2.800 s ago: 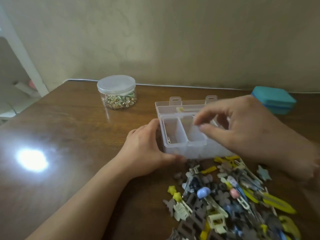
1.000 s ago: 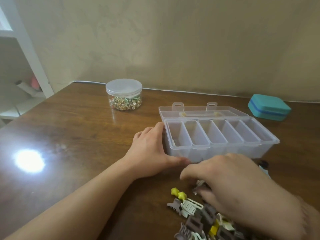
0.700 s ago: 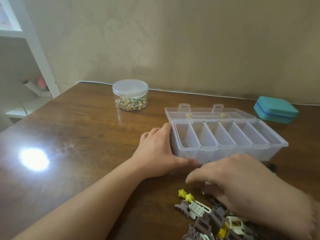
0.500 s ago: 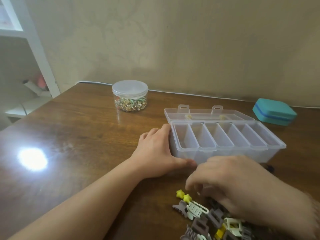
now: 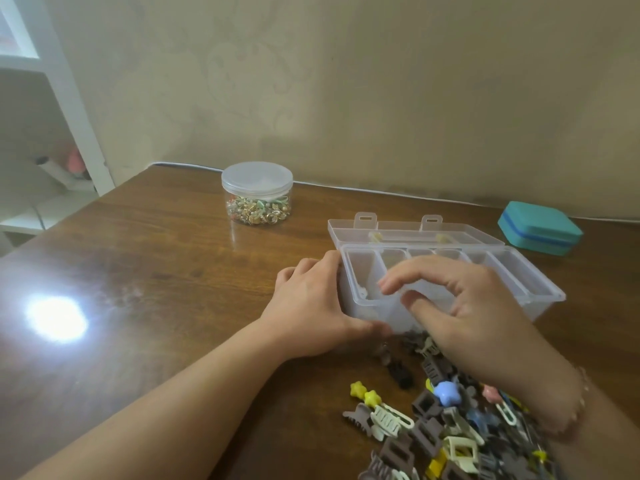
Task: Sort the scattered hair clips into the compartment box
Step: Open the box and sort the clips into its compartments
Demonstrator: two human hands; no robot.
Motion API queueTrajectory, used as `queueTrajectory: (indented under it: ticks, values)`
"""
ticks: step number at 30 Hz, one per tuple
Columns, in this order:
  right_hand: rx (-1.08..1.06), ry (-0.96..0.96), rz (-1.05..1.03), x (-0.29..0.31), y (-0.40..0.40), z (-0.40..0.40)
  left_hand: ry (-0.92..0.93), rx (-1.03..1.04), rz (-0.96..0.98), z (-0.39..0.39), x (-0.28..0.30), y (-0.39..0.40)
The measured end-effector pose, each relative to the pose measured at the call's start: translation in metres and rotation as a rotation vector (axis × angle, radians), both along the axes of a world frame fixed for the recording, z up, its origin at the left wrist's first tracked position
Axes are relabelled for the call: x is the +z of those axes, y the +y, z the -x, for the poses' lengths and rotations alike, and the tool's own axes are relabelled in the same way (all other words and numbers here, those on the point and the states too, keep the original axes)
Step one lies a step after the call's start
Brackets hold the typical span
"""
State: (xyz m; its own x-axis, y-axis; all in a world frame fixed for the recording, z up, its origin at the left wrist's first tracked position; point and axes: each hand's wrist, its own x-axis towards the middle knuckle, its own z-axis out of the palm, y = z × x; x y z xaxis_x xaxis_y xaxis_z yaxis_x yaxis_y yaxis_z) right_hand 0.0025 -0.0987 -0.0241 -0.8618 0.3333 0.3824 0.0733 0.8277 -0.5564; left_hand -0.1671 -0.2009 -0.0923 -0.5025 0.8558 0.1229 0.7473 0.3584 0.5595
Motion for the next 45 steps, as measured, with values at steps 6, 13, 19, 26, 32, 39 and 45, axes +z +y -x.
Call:
queueTrajectory:
  ticks: [6, 13, 19, 26, 32, 39, 45]
  values:
    - [0.23, -0.245, -0.214, 0.009, -0.016, -0.016, -0.021, 0.014, -0.019, -0.003, 0.0, 0.0]
    - [0.25, -0.477, -0.382, 0.008, -0.031, -0.012, -0.003, 0.022, -0.009, -0.002, 0.001, 0.002]
    - [0.228, -0.527, -0.39, 0.0, -0.035, -0.008, 0.012, 0.019, -0.002, -0.003, 0.001, 0.001]
    - [0.126, -0.447, -0.331, -0.002, -0.029, -0.012, 0.002, 0.025, -0.003, -0.003, 0.001, 0.003]
    - [0.181, -0.374, -0.084, 0.006, -0.02, -0.014, -0.017, 0.018, -0.023, -0.004, 0.002, 0.0]
    - [-0.114, 0.087, 0.073, 0.01, 0.0, 0.001, -0.014, 0.008, 0.004, -0.002, 0.003, 0.001]
    - [-0.184, 0.097, -0.034, 0.003, 0.005, 0.001, -0.009, 0.016, 0.011, -0.003, 0.004, 0.001]
